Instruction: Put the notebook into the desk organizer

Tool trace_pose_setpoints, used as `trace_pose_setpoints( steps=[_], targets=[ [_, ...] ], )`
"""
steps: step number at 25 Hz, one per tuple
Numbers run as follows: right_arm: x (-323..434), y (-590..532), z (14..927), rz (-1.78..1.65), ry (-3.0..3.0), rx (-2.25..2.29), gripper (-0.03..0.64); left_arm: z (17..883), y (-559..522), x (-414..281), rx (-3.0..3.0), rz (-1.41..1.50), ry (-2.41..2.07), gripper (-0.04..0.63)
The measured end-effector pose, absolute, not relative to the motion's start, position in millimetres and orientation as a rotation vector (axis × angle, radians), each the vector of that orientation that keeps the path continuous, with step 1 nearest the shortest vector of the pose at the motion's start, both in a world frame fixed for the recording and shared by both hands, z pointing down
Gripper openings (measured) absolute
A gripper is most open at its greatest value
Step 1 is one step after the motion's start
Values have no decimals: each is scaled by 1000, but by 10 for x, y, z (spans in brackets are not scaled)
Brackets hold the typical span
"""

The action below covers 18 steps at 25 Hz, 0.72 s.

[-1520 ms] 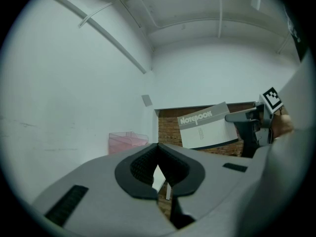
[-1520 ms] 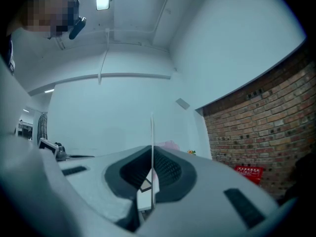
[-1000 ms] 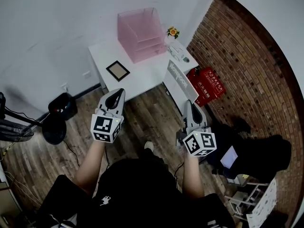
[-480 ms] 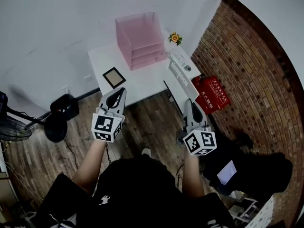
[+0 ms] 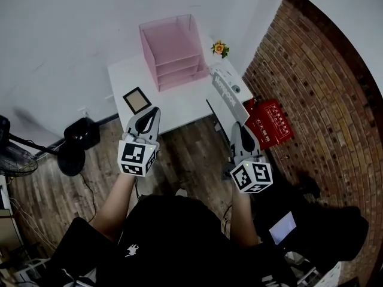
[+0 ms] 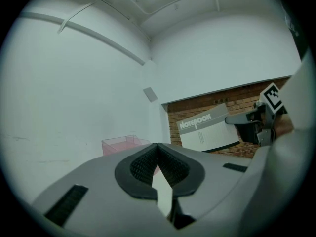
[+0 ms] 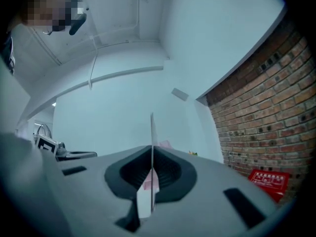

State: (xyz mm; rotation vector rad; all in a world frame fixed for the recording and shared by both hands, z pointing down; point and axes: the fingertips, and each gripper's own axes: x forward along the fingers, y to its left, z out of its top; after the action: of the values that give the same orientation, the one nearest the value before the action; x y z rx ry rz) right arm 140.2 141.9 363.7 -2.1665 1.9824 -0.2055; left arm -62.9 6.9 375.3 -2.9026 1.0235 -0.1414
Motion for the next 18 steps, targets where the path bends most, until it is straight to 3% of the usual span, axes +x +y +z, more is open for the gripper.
trace_pose_setpoints(
  steps=[18],
  targets=[
    [1781,963,3999,-397,1986,-1985,11,3898,-193,-331,-2893,-210,1137,3]
  ],
)
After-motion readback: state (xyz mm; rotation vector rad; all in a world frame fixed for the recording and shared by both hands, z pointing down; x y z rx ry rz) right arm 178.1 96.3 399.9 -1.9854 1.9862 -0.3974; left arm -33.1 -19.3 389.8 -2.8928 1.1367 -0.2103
